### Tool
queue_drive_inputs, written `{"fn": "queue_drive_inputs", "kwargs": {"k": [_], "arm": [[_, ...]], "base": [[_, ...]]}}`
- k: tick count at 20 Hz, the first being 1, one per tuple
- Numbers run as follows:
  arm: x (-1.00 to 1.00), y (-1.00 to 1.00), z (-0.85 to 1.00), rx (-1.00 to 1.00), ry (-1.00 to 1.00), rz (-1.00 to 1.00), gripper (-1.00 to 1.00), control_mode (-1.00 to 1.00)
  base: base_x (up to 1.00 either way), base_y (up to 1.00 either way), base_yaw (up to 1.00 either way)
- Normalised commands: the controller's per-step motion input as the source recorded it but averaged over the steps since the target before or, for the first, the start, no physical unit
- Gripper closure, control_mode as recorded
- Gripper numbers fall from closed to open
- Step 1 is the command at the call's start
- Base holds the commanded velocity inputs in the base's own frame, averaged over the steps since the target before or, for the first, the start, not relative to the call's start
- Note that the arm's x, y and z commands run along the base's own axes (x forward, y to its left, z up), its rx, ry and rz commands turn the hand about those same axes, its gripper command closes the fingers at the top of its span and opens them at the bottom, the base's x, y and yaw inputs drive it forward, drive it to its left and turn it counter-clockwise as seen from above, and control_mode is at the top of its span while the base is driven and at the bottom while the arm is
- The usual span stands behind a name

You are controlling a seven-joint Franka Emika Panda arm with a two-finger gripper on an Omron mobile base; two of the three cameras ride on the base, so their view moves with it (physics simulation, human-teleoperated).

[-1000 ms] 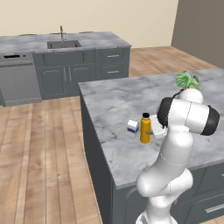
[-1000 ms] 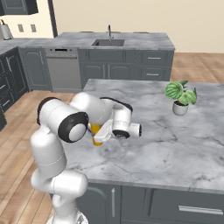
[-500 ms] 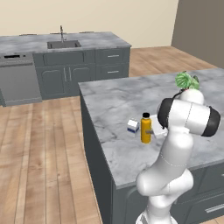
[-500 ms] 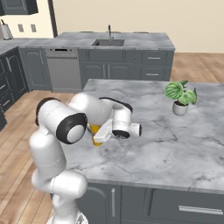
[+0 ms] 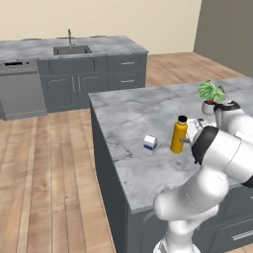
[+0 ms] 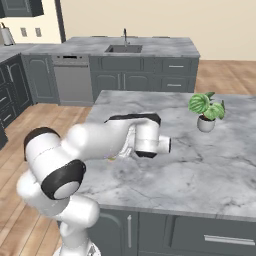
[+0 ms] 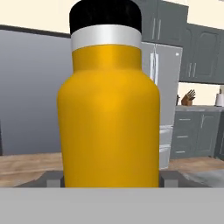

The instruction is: Pick the water bottle, milk, bottled water from the counter and place them in the open cabinet.

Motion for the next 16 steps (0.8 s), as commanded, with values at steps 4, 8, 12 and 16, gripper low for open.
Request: {"fn": "queue_drive_inputs", "kwargs": {"k": [4, 8, 12, 16], "arm": [[-0.75, -0.15, 0.93, 0.04, -0.01, -0.05, 1.00, -1.00], [-0.82, -0.08, 0.83, 0.05, 0.00, -0.07, 1.00, -1.00], [-0.87, -0.06, 0.72, 0.04, 0.00, -0.10, 1.00, -1.00], [-0.85, -0.01, 0.69, 0.02, 0.00, -0.10, 1.00, -1.00]], "base": [[0.00, 0.00, 0.00], [0.00, 0.00, 0.00], [0.00, 0.00, 0.00], [0.00, 0.00, 0.00]]}}
